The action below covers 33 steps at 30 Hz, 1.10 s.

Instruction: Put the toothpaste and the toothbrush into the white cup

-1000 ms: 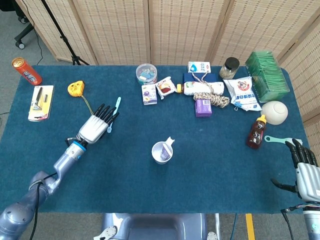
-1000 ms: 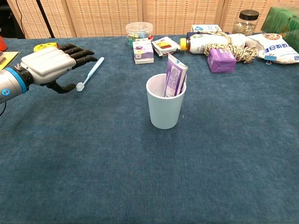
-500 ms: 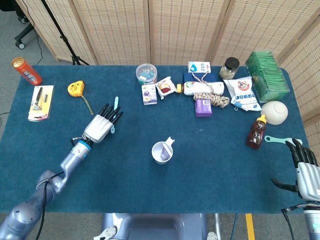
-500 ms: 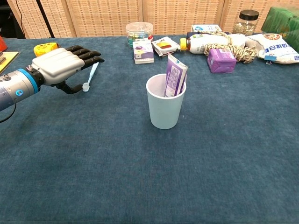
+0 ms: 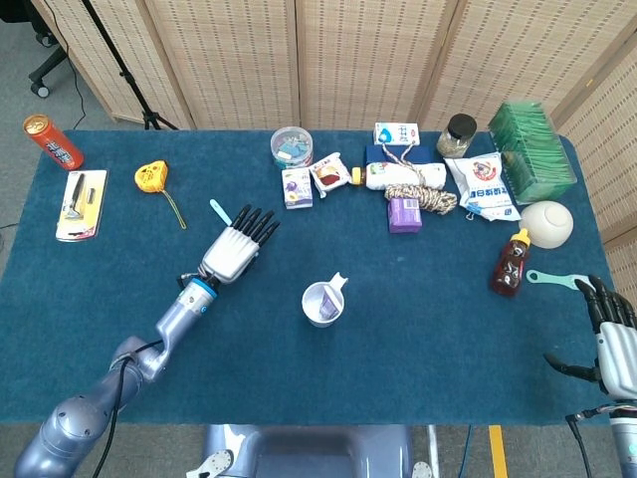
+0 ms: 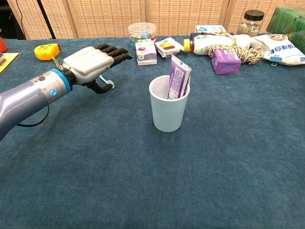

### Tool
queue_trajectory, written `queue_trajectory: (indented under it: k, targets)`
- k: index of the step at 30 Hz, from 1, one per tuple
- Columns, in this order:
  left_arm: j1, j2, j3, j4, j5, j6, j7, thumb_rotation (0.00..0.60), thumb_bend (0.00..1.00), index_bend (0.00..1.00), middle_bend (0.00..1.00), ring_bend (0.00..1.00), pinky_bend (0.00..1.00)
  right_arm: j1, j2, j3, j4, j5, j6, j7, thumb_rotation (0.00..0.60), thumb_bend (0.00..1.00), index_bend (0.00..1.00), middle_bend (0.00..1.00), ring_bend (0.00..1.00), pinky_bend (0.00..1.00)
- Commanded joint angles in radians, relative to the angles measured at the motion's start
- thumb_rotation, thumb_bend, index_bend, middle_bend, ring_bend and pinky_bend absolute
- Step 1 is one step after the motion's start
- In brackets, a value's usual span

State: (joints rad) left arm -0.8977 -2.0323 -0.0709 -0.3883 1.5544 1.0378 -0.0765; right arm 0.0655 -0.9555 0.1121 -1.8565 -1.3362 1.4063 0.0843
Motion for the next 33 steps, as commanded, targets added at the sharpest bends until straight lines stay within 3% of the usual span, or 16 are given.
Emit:
queue_trajectory:
  k: [1,9,16,21,27,33]
  targets:
    - [-0.002,0.009,-0.010,-0.017,-0.007,0.019,-0.015,0.600,0.40,0.00,0.00,0.00,0.00,-0.002,0.001,-0.001,0.001,-0.001,0.002,0.004,0.600,0.00,0.00,0.00,0.00,0.00]
    - [0.038,0.179,-0.008,-0.177,-0.018,0.054,-0.152,0.600,0.40,0.02,0.00,0.00,0.00,-0.003,0.002,-0.008,-0.002,-0.014,0.001,0.003,0.600,0.00,0.00,0.00,0.00,0.00]
    - [0.058,0.324,-0.013,-0.331,-0.062,-0.037,-0.196,0.600,0.40,0.28,0.00,0.00,0.00,0.001,-0.006,-0.014,-0.011,-0.024,-0.002,-0.020,0.600,0.00,0.00,0.00,0.00,0.00]
    - [0.057,0.365,-0.011,-0.364,-0.078,-0.083,-0.163,0.600,0.38,0.33,0.00,0.00,0.00,0.009,-0.017,-0.016,-0.016,-0.018,-0.012,-0.052,0.600,0.00,0.00,0.00,0.00,0.00]
    - [0.042,0.378,-0.021,-0.380,-0.086,-0.109,-0.150,0.600,0.21,0.29,0.00,0.00,0.00,0.015,-0.028,-0.017,-0.019,-0.011,-0.017,-0.083,0.600,0.00,0.00,0.00,0.00,0.00]
    - [0.020,0.376,-0.039,-0.384,-0.109,-0.149,-0.135,0.600,0.20,0.34,0.00,0.00,0.00,0.022,-0.037,-0.016,-0.015,0.004,-0.027,-0.101,0.600,0.00,0.00,0.00,0.00,0.00]
